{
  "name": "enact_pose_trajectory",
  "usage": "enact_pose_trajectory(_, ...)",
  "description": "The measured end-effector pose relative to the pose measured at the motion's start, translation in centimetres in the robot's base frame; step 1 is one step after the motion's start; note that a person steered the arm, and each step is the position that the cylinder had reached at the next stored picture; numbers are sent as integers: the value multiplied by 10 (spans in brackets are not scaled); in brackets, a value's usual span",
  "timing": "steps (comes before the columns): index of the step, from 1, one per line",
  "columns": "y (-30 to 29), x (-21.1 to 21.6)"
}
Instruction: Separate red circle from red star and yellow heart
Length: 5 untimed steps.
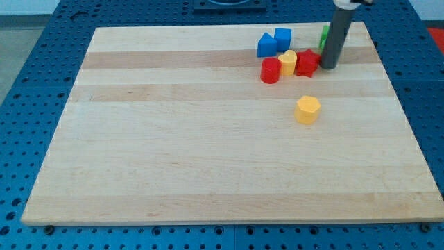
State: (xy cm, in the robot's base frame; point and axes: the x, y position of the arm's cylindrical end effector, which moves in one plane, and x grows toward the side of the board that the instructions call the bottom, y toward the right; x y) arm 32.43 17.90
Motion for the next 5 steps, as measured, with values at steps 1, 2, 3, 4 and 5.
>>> enact_pose_trajectory(1,-21,0)
enact_pose_trajectory(2,-43,0)
enact_pose_trajectory(3,-65,0)
enact_pose_trajectory(4,-90,0)
enact_pose_trajectory(5,-119,0)
